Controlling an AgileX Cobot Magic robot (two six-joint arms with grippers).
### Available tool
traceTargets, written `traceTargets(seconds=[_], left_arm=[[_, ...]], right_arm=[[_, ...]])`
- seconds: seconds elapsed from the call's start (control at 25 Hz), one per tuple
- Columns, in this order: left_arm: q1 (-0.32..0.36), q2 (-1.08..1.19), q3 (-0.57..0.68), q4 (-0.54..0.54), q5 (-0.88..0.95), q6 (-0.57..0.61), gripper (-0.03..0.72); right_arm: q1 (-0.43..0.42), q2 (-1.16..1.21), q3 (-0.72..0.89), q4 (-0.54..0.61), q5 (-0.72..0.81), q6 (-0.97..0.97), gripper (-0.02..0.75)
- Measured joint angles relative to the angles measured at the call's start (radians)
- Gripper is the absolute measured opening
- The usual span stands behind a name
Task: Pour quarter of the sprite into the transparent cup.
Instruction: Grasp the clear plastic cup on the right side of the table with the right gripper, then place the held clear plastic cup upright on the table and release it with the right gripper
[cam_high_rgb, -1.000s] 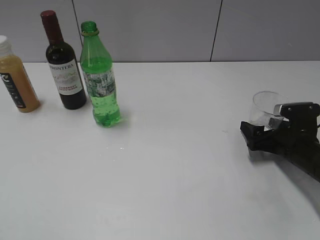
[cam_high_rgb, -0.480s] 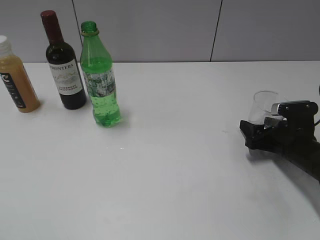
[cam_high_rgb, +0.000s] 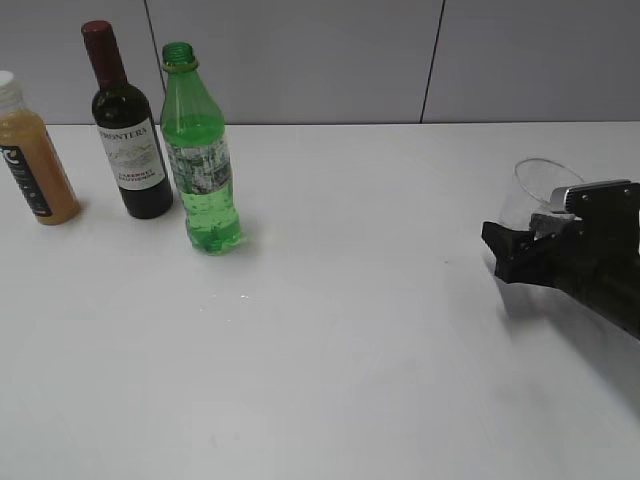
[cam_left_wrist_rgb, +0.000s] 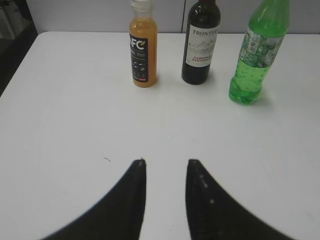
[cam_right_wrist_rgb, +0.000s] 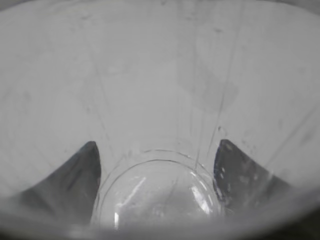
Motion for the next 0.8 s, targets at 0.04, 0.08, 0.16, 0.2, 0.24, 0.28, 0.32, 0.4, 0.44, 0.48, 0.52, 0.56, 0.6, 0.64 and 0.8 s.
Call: traceTargets(seconds=[0.04, 0.08, 0.16, 0.2, 0.24, 0.28, 0.32, 0.4, 0.44, 0.48, 0.52, 0.56, 0.6, 0.64, 0.8], left_arm=[[0.0, 0.0, 0.0, 0.0, 0.0, 0.0, 0.218], [0.0, 0.0, 0.0, 0.0, 0.0, 0.0, 0.218], [0.0, 0.0, 0.0, 0.0, 0.0, 0.0, 0.218], [0.0, 0.0, 0.0, 0.0, 0.0, 0.0, 0.218], [0.0, 0.0, 0.0, 0.0, 0.0, 0.0, 0.218], [0.0, 0.0, 0.0, 0.0, 0.0, 0.0, 0.218], [0.0, 0.0, 0.0, 0.0, 0.0, 0.0, 0.218], [0.0, 0.0, 0.0, 0.0, 0.0, 0.0, 0.218], [0.0, 0.0, 0.0, 0.0, 0.0, 0.0, 0.218], [0.0, 0.0, 0.0, 0.0, 0.0, 0.0, 0.218], [0.0, 0.0, 0.0, 0.0, 0.0, 0.0, 0.218], [0.0, 0.0, 0.0, 0.0, 0.0, 0.0, 0.218], [0.0, 0.0, 0.0, 0.0, 0.0, 0.0, 0.218], [0.0, 0.0, 0.0, 0.0, 0.0, 0.0, 0.218], [0.0, 0.0, 0.0, 0.0, 0.0, 0.0, 0.218]], right_arm=[[0.0, -0.02, 0.001, -0.048, 0.0, 0.0, 0.534], [0.0, -0.038, 0.001, -0.11, 0.0, 0.0, 0.533], [0.0, -0.058, 0.001, -0.243, -0.001, 0.0, 0.533], [0.005, -0.061, 0.0, -0.31, -0.001, 0.001, 0.533], [0.013, -0.062, 0.0, -0.364, 0.0, 0.001, 0.533], [0.024, -0.063, -0.003, -0.402, 0.0, 0.001, 0.533], [0.041, -0.063, -0.007, -0.441, 0.001, 0.001, 0.533], [0.08, -0.063, -0.029, -0.518, 0.001, 0.001, 0.533], [0.096, -0.063, -0.048, -0.556, 0.002, 0.001, 0.533], [0.116, -0.063, -0.068, -0.606, 0.002, 0.008, 0.533], [0.137, -0.061, -0.095, -0.658, 0.002, 0.029, 0.533], [0.154, -0.057, -0.126, -0.701, 0.002, 0.059, 0.533], [0.176, -0.049, -0.157, -0.748, 0.002, 0.101, 0.533], [0.2, -0.04, -0.181, -0.784, 0.002, 0.138, 0.533], [0.299, -0.012, -0.28, -0.838, 0.016, 0.196, 0.533]])
